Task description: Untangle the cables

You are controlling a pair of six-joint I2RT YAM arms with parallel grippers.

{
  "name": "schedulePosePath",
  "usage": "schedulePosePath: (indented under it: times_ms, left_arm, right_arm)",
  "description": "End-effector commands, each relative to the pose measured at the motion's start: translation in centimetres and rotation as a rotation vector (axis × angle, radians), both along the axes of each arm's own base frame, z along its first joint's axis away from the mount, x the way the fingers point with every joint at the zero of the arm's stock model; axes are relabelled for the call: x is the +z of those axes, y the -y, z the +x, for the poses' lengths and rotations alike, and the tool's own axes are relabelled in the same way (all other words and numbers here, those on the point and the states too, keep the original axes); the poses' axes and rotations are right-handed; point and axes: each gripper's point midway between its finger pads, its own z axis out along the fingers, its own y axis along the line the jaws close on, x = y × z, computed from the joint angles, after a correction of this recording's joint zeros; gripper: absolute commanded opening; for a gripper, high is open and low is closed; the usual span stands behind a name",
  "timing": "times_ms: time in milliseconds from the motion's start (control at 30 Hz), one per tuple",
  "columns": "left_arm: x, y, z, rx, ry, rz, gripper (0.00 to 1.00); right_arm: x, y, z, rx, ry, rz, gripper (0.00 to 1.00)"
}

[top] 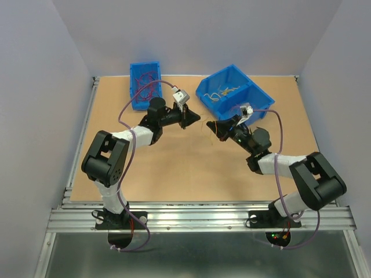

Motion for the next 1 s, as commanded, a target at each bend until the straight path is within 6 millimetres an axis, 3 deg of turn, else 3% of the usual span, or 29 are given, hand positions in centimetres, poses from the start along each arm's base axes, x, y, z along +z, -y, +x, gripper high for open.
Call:
schedulePosePath:
  times_ms: [0,167,300,467,700,833,967]
  left_arm:
    - [1.1,0.4,-0.9,-0.018,0.019,0.004,0.00]
    - [1.4,1.4,-2.2,-0.055,0.029,0.022,0.00]
    - [1.3,1.8,-2.8,-0.070,0.021,0.031,0.00]
    - [1.3,1.5,-1.7,-0.019,0.033,0.049,0.00]
    - [2.7,-1.0,0.8,0.078,0.075,0.048,0.00]
    - [1.4,-0.4,0.4,0.030,0.022,0.052,0.00]
    - [1.6,0.1,0.0,0.011,0.005,0.050,0.00]
  right_arm:
    - [11.0,2.6,-1.4,-0.080,0.429,0.311,0.00]
    - [10.7,2.3,1.4,-0.144,0.428,0.307,0.00]
    - [11.5,2.4,2.0,-0.168,0.461,0.306,0.01]
    - [12.9,1.9,-0.1,-0.098,0.508,0.274,0.01]
    - [12.4,1.2,-2.0,-0.015,0.425,0.187,0.01]
    - [13.6,1.4,-3.1,0.002,0.460,0.207,0.00]
    - [15.8,1.9,-2.5,-0.043,0.518,0.238,0.00]
